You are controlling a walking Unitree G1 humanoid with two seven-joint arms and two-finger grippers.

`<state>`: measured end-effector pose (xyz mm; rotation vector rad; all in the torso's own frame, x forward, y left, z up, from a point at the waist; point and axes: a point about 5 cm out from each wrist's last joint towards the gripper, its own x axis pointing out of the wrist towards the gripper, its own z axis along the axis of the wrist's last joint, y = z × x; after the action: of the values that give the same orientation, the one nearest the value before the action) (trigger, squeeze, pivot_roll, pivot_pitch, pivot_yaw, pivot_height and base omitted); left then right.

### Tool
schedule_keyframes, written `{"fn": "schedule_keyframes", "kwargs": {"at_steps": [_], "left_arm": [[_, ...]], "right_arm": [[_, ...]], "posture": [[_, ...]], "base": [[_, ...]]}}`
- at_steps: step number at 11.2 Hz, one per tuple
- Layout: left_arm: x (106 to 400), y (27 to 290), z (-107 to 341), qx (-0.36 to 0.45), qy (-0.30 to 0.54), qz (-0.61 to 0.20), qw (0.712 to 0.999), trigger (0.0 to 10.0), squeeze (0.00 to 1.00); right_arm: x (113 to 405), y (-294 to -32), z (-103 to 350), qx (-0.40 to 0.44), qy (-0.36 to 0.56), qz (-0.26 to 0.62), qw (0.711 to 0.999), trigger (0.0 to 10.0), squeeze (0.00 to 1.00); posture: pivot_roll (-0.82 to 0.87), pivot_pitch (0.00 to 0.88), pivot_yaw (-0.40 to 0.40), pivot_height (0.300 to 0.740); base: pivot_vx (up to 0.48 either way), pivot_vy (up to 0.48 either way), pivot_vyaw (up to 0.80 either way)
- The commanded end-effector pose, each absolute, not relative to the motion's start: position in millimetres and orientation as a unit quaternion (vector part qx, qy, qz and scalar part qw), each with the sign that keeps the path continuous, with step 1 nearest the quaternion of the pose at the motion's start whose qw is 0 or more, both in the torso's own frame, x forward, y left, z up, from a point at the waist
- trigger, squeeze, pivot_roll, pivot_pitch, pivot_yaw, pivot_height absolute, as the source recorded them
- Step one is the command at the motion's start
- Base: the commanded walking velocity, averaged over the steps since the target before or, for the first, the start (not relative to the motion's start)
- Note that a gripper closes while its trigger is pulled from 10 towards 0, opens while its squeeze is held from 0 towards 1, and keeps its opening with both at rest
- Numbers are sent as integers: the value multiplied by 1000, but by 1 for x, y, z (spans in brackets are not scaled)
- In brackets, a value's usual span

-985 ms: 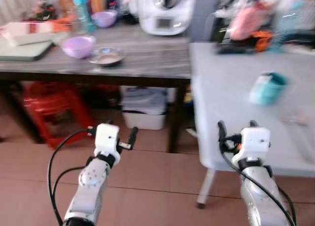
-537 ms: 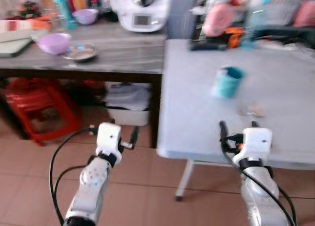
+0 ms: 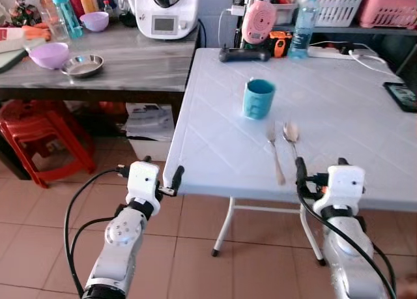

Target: Setting the table

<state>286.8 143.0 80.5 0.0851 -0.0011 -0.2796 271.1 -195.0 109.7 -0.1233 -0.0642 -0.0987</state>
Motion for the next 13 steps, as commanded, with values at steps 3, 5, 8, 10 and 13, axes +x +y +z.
{"fn": "schedule_keyframes", "kwargs": {"at_steps": [3, 5, 8, 10, 13], "left_arm": [[281, 137, 85, 28, -12, -222, 975, 10000, 0], [270, 120, 89, 59, -26, -337, 939, 10000, 0], [266, 124, 96, 47, -31, -369, 928, 10000, 0], [265, 123, 99, 31, -32, -383, 923, 10000, 0], [268, 120, 107, 34, -56, -390, 918, 10000, 0]], "right_arm": [[289, -192, 122, -54, -33, -25, 998, 10000, 0], [304, -186, 124, -43, -17, -5, 999, 10000, 0], [327, -172, 129, -41, 10, 19, 999, 10000, 0], [336, -166, 127, -36, 36, 21, 998, 10000, 0], [345, -165, 114, -16, 80, 17, 997, 10000, 0]], "posture": [[-16, 51, 12, 740], [-12, 62, 11, 740], [1, 95, 14, 740], [1, 102, 11, 740], [2, 100, 13, 740]], "base": [[0, 0, 0], [0, 0, 0], [0, 0, 0], [0, 0, 0], [0, 0, 0]]}}
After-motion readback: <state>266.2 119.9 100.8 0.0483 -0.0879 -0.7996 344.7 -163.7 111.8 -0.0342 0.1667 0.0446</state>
